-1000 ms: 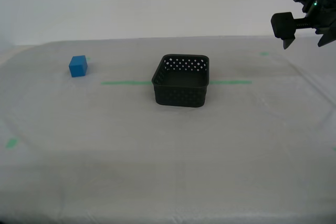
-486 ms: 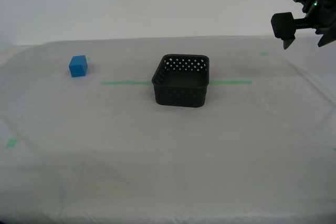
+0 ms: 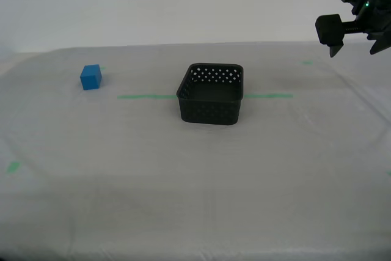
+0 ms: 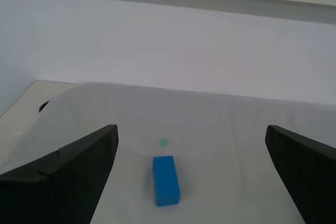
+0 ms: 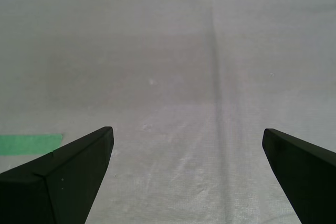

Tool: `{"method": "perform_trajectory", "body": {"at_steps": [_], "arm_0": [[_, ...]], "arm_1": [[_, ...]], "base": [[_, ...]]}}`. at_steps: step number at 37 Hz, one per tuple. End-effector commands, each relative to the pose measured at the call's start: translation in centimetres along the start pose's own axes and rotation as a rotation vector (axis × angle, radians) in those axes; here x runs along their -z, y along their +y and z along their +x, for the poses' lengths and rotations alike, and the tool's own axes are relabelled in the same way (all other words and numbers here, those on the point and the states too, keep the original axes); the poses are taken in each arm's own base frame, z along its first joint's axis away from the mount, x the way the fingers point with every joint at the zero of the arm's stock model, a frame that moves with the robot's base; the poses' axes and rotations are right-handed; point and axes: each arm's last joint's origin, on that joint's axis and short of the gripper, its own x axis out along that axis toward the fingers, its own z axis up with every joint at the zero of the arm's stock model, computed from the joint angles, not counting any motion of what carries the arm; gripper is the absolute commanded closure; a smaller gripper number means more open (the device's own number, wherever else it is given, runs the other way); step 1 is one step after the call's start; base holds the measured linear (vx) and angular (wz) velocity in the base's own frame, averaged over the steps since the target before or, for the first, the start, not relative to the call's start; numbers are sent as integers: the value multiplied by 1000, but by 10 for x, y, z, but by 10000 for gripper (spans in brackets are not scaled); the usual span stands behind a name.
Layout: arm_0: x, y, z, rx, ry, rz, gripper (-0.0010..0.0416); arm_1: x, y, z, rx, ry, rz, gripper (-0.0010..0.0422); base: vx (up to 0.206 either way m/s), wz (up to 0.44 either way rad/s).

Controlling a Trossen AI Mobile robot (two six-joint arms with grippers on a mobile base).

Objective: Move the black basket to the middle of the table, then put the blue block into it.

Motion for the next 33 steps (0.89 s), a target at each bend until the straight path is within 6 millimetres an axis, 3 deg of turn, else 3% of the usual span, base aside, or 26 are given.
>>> {"method": "perform_trajectory", "body": {"at_steps": [1,33], "arm_0": [[0,0,0,-2,-2,-2,7],[0,0,0,-2,-2,-2,7]], "arm_1": [[-4,0,-2,-27,32,-3,6],[-25,1,-21,-138,245,-100,11]], "base": [[0,0],[0,0]]}}
